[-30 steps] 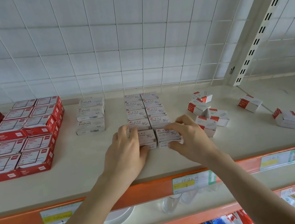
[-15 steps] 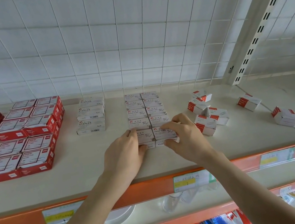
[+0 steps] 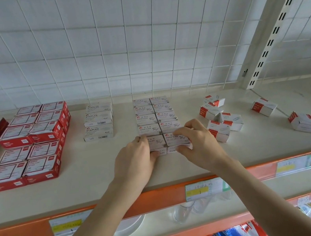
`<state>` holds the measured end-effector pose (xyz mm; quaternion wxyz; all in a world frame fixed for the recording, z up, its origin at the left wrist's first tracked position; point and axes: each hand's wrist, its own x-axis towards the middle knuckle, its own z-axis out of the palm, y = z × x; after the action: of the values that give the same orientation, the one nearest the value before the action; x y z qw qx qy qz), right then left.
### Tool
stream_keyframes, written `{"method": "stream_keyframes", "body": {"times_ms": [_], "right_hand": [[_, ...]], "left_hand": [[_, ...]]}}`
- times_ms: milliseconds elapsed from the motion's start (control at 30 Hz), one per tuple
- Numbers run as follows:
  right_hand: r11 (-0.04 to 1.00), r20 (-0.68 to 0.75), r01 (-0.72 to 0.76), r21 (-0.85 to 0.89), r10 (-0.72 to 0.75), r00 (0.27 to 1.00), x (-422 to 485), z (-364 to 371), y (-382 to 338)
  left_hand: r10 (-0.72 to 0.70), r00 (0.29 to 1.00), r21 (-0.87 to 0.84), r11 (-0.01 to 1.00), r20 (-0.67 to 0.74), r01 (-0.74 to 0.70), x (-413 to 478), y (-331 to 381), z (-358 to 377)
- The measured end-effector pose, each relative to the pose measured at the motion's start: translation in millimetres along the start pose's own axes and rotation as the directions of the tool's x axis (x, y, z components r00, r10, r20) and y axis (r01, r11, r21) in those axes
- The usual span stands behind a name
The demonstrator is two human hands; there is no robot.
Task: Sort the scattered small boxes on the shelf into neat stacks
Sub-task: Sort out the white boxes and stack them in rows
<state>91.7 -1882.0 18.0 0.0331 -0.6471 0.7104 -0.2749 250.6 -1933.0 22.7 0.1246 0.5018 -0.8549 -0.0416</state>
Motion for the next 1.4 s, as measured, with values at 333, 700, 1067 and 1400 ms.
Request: {"method": "stream_keyframes", "body": {"times_ms": [333, 700, 1067, 1400], "right_hand": [[1.0, -0.02, 0.022, -0.018, -0.022, 1.0, -3, 1, 0], [0.996, -0.21, -0.088, -0.022, 0.082, 0.974, -22, -35, 53], [0.876, -0.17, -0.408, -0.258, 0.374, 0.912, -33, -103, 163], [0.881, 0.042, -0.425, -0.208, 0.442, 0.896, -18, -137, 228]], "left_hand": [[0.105, 0.988, 0.013, 0.994, -0.115, -0.104, -5, -6, 1], [0.345, 0.924, -0.033, 0.934, -0.166, -0.355, 9, 50, 12], [0.252, 0.968, -0.172, 0.952, -0.021, -0.251, 46, 155, 26], [-0.077, 0.982, -0.23, 0.966, 0.17, 0.116, 97, 195, 48]]}}
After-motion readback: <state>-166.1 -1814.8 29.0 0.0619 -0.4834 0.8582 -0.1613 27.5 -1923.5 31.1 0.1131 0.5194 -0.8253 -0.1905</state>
